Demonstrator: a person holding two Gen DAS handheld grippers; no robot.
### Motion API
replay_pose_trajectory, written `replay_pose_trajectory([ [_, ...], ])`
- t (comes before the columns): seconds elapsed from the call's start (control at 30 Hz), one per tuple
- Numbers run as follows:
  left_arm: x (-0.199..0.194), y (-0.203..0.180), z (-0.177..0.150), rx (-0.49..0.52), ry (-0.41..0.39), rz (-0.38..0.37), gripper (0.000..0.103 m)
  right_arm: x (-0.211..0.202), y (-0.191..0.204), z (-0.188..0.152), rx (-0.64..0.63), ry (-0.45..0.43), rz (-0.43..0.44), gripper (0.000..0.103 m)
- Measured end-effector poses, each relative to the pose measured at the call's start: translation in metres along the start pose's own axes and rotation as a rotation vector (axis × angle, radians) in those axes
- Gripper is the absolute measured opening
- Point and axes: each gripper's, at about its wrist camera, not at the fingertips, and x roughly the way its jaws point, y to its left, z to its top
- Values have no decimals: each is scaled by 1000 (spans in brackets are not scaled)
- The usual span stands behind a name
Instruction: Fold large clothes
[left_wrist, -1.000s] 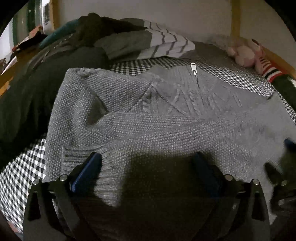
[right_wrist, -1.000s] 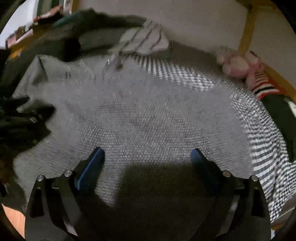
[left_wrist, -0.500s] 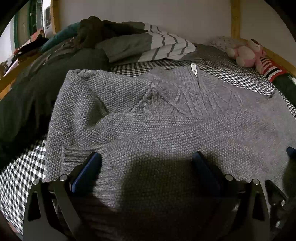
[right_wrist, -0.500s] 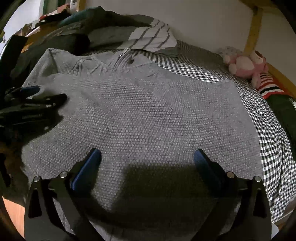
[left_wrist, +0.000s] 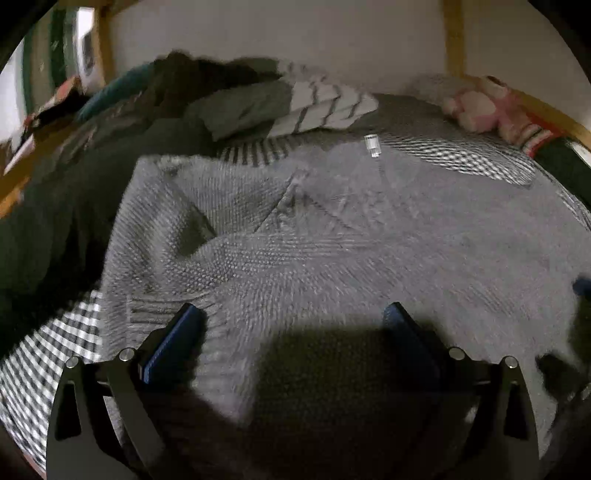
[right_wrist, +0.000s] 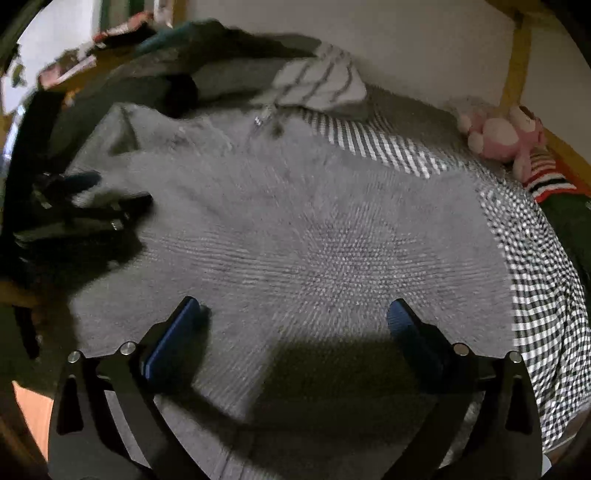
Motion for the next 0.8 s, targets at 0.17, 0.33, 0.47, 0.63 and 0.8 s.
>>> replay_pose_trajectory([
  [0.17,-42,1,-24,37,2,-45,98,-43,10,-16,-19,-70,15,100],
  [0.33,-72,7,-60,33,-5,-32,98,-62,19,-40,-7,-98,46,100],
  [0.47,-88,14,-98,-12,0,-40,98,-71,21,-70,-28,-125,87,100],
  [0.63,-101,17,-140,66,-5,-12,98,-72,19,-103,-33,-112,148,100],
  [0.8,-111,38,-177,69,11,66,98,-62,25,-128,-53,-70,167,100],
])
